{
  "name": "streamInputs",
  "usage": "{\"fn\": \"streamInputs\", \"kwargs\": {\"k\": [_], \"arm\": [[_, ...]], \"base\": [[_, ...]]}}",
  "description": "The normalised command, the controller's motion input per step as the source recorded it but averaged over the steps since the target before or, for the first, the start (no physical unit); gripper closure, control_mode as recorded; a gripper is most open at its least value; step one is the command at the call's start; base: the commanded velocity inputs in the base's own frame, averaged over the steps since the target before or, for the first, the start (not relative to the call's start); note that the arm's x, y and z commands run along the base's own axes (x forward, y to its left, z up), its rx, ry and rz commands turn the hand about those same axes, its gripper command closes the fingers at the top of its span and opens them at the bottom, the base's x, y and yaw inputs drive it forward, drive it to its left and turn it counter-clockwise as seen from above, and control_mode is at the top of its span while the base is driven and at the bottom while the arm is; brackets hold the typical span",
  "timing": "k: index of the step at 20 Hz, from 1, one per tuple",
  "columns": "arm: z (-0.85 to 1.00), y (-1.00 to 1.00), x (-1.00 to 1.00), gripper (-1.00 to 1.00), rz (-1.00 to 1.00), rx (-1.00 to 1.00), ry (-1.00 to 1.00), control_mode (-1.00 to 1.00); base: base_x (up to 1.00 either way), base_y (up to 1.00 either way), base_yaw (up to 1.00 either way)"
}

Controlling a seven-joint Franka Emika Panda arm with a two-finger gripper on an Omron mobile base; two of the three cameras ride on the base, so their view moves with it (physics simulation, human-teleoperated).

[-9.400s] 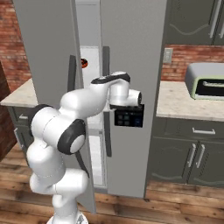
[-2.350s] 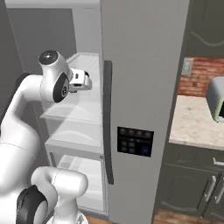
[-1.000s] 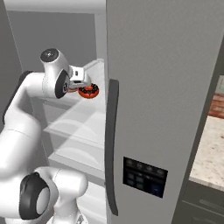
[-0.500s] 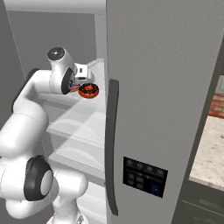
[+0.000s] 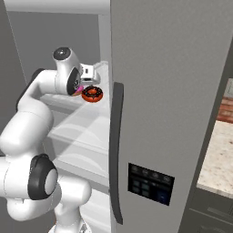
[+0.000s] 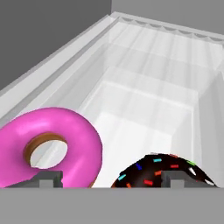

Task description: Take the donuts from the fridge and place them on the empty tray on the dining counter.

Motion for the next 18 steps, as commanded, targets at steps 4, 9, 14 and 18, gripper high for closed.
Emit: {"fn": "streamInputs", "kwargs": {"k": [4, 9, 14, 18], "arm": [[0.0, -0.22, 0.04, -1.0, -0.04, 0.0, 0.0, -1.0], [-0.01, -0.27, 0.03, -1.0, -0.11, 0.0, 0.0, -1.0], [0.0, -0.44, 0.0, -1.0, -0.14, 0.03, 0.09, -1.0], [0.0, -0.29, -0.02, -1.0, -0.09, 0.09, 0.1, -1.0]], "base": [[0.0, 0.0, 0.0], [0.0, 0.0, 0.0], [0.0, 0.0, 0.0], [0.0, 0.0, 0.0]]}}
